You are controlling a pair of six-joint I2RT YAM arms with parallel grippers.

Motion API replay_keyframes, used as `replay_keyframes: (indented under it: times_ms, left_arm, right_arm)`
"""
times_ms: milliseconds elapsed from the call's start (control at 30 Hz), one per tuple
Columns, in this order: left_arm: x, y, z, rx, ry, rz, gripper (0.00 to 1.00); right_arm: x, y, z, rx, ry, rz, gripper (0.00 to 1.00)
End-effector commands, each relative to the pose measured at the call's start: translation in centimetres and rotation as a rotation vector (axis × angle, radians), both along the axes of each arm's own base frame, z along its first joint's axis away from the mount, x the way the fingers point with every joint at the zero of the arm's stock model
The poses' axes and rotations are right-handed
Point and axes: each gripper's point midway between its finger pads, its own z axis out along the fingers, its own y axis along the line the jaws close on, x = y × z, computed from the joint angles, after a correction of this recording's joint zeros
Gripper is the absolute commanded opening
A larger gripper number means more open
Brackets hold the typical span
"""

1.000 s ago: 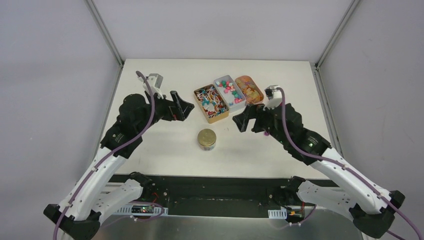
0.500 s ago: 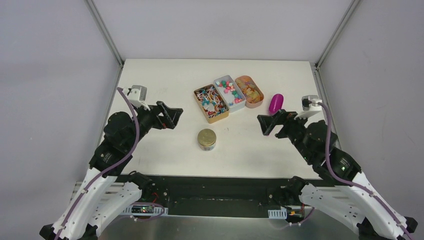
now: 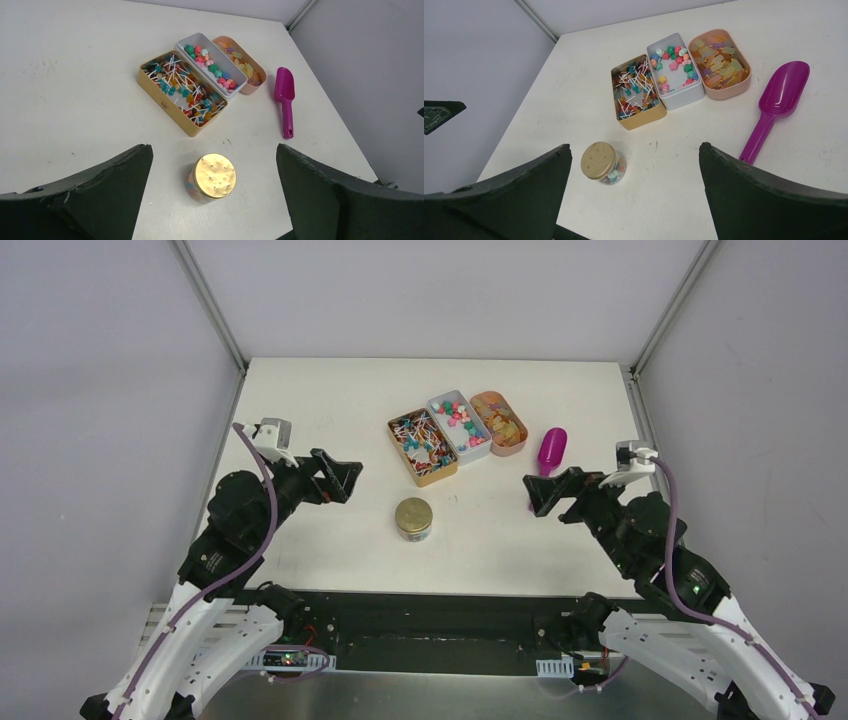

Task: Pack the candies
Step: Reset both arms

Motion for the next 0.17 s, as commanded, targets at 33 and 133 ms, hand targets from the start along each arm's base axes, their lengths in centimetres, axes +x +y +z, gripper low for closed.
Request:
replay_keyframes:
  times_ms: [33,133]
  left_arm:
    - [0.29,0.05,0.93,-0.018,-0.024,0.014,0.99]
    - [0.37,0.0,0.88,-0.017,-0.02,0.013,0.99]
  right_arm:
    - [0.08,-0.17,0.36,0.016,-0.011,-0.01,1.0]
    - [0.1,-0.04,0.4,0.007,-0.007,-0.005,1.0]
